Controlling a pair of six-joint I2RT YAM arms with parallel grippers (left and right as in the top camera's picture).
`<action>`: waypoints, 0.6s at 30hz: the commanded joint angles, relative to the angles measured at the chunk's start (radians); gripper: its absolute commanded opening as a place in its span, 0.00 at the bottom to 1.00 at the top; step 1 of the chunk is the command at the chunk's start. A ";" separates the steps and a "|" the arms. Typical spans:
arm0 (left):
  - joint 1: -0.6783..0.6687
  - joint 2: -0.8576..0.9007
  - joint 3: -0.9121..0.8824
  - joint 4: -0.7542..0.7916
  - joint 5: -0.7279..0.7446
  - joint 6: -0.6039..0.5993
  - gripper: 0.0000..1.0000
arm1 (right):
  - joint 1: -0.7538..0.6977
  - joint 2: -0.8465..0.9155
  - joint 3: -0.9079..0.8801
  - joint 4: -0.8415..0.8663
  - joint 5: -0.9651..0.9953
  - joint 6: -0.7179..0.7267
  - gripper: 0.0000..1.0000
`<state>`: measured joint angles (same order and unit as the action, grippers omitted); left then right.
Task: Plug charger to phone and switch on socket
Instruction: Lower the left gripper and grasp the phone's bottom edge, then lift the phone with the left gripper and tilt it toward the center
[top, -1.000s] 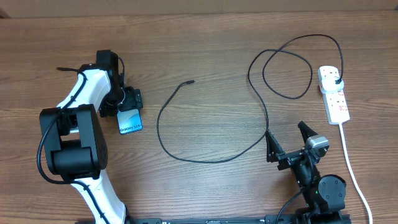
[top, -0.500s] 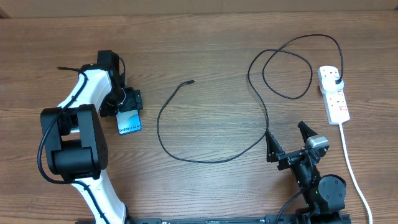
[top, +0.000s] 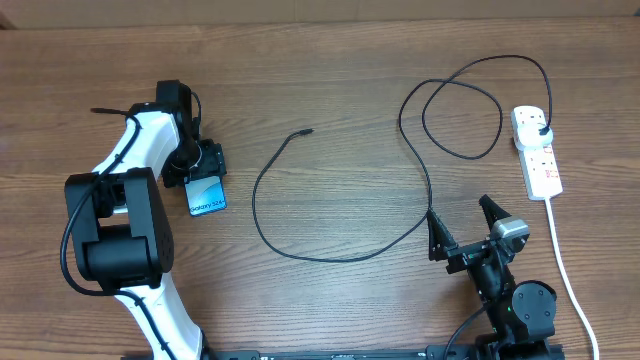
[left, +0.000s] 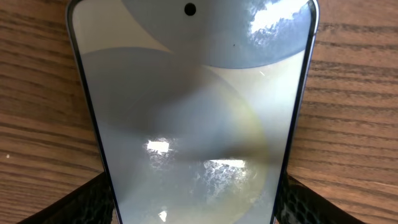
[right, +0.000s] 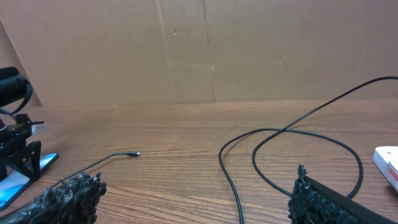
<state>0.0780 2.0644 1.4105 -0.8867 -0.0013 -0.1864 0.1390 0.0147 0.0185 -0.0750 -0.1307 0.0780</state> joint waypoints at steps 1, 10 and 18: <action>-0.006 0.056 -0.038 -0.003 0.046 -0.016 0.71 | -0.004 -0.007 -0.010 0.003 0.002 -0.001 1.00; -0.005 0.056 0.119 -0.116 0.054 -0.016 0.70 | -0.004 -0.007 -0.010 0.003 0.002 -0.001 1.00; -0.007 0.056 0.352 -0.285 0.083 -0.020 0.67 | -0.004 -0.007 -0.010 0.003 0.002 -0.001 1.00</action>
<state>0.0780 2.1304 1.6749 -1.1458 0.0498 -0.1886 0.1387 0.0147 0.0185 -0.0757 -0.1307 0.0784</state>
